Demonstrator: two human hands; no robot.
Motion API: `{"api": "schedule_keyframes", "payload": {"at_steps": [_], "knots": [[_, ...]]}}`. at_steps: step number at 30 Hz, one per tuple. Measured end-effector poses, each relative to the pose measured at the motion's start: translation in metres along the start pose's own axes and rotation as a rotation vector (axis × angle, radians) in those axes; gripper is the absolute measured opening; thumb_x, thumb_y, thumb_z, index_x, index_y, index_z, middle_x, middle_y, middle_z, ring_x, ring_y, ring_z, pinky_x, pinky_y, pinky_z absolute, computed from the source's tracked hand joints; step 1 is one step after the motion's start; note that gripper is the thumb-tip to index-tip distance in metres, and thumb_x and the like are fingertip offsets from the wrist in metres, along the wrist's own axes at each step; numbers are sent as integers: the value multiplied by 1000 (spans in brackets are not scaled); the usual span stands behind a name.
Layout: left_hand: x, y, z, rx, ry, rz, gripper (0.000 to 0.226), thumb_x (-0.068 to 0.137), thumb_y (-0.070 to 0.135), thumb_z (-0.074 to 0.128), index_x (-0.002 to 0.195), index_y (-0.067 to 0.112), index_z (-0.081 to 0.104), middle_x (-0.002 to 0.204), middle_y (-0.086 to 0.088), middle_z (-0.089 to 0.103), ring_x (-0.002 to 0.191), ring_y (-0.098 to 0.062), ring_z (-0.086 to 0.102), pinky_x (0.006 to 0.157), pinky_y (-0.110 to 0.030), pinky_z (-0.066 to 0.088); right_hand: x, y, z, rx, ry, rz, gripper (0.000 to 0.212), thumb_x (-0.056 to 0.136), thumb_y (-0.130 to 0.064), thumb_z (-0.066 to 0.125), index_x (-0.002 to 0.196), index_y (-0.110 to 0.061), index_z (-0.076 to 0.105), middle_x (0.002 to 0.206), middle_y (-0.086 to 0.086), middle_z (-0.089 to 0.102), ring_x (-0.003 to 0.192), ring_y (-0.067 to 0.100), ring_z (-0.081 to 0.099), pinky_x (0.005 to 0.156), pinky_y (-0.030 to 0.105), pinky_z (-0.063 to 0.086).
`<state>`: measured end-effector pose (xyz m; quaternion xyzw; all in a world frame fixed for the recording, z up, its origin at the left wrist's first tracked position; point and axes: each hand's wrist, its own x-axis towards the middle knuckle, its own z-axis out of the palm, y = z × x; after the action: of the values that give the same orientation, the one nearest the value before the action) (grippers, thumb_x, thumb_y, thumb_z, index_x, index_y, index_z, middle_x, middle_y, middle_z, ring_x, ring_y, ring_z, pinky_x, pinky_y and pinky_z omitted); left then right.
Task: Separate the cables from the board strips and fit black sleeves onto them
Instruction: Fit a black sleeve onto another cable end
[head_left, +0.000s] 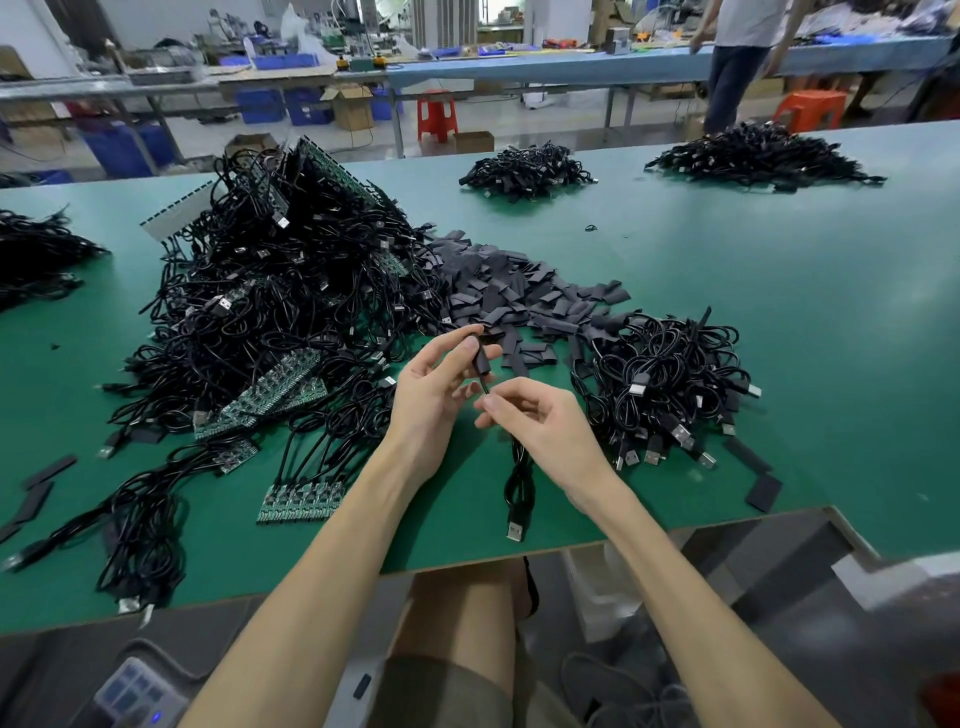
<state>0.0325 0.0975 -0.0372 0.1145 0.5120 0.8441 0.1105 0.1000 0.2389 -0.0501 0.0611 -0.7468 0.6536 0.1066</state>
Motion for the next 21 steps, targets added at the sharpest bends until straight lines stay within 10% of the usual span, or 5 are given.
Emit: {"api": "schedule_keyframes", "payload": {"at_steps": [11,17,21], "knots": [[2,-8,1,168,-38,-18,43,90,35,76,126,14,68,112,-12,73,80,-18,68,74,-35,53,1,0,-3,123,78,-21,17,99,-15,68,87,-16,79,74,2,72,71,9,62,73,23,49],[-6,10,10,731,-244,-74,27,104,38,54,91,26,75,80,8,73,74,-12,67,71,-33,55,2,3,-7,216,211,10,13,99,-20,69,88,-16,75,72,-8,71,73,5,66,72,17,51],[-13,43,7,994,-410,-160,21,102,33,62,104,16,74,91,3,78,78,-11,73,58,-22,54,3,4,-7,235,277,38,16,97,-25,72,83,-19,72,72,-8,69,73,7,64,73,19,50]]}}
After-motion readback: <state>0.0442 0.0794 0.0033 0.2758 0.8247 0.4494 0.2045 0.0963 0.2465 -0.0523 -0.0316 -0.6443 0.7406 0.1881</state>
